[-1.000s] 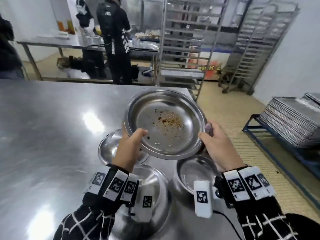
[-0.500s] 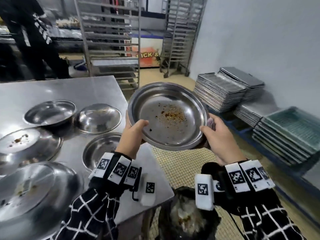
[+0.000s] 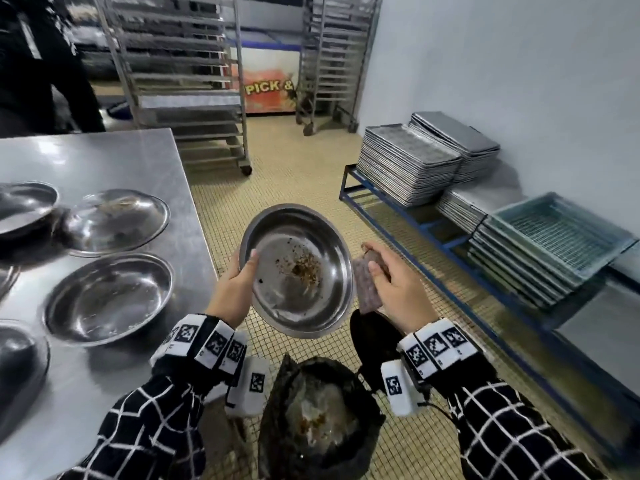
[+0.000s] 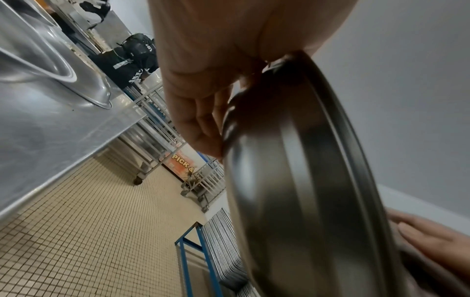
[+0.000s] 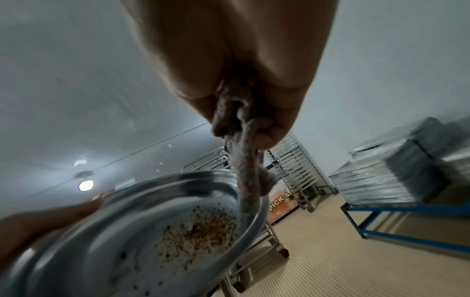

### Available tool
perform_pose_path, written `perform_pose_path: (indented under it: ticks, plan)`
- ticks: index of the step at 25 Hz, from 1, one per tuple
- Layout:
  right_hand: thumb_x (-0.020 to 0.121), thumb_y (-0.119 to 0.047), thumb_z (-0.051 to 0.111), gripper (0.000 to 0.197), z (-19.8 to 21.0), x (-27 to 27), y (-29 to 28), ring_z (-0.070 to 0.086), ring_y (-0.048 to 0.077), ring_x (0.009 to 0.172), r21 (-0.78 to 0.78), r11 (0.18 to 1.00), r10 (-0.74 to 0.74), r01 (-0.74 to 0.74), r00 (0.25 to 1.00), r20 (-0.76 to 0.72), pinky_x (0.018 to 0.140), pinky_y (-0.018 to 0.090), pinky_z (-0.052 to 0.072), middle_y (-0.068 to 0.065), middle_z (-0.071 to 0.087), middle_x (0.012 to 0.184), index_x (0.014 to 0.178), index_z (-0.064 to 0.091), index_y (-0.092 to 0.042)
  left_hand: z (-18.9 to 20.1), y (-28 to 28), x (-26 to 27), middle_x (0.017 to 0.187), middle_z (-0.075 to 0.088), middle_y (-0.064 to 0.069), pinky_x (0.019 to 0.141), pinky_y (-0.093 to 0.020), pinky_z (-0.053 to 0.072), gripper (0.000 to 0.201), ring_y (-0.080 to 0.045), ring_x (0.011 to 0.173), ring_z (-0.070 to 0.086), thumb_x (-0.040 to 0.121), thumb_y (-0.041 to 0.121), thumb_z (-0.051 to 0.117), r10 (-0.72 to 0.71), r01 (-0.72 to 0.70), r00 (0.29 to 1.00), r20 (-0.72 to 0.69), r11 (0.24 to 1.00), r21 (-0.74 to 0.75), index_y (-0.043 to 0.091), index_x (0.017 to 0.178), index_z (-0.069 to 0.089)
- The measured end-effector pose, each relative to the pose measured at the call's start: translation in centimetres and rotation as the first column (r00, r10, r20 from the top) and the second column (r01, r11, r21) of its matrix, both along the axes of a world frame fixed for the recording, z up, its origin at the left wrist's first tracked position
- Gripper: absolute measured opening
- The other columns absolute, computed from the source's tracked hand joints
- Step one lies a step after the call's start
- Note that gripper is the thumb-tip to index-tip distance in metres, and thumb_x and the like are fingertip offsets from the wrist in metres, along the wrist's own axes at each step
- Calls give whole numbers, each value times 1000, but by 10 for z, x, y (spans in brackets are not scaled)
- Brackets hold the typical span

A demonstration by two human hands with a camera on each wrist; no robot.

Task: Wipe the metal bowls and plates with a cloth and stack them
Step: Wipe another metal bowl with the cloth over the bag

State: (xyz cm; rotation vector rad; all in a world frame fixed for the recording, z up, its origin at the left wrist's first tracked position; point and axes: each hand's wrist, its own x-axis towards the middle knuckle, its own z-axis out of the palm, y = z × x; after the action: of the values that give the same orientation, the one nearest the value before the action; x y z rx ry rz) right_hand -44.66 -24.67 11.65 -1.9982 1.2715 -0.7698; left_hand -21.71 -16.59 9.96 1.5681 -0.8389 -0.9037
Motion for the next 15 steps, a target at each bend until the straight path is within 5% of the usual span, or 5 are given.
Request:
perform_pose_path:
  ticks: [5,9,11,13,15]
  plan:
    - [91,-17,62,31,-7,43,-48,57,9,93,-24,998,-67,66,998,-9,66,0,42,2,63,112,120,53,-13,-1,-20,9,146,40,7,111,-30,26,72,-14,133,39,88,66,37,-182,176,979,94,982,66,23,146,32]
    - [86,-11,66,37,-16,84,-65,57,21,114,-58,997,58,-57,998,9,100,26,43,7,57,125,123,61,-6,12,-39,10,135,52,4,99,-10,31,51,1,118,52,95,52,35,-273,266,954,122,962,67,27,139,36]
    - [84,-5,66,37,-24,102,-60,56,22,116,-99,971,218,-217,976,1,104,29,43,7,54,128,121,64,-8,8,-49,15,132,56,1,105,-22,36,43,-11,119,54,99,43,36,-295,291,950,104,955,47,26,138,39]
    - [82,-3,66,38,-34,112,-48,55,22,115,-142,912,366,-384,920,-139,105,31,42,6,54,129,119,66,-11,7,-56,25,110,64,8,87,-15,50,39,-11,106,61,98,40,38,-279,278,958,61,960,12,24,132,47]
    - [80,-1,64,40,-48,112,-38,54,26,114,-105,859,456,-502,841,-290,105,32,40,10,54,129,119,65,-9,3,-64,33,120,58,13,91,-12,46,50,-5,112,55,95,44,40,-264,264,963,50,965,1,21,140,41]
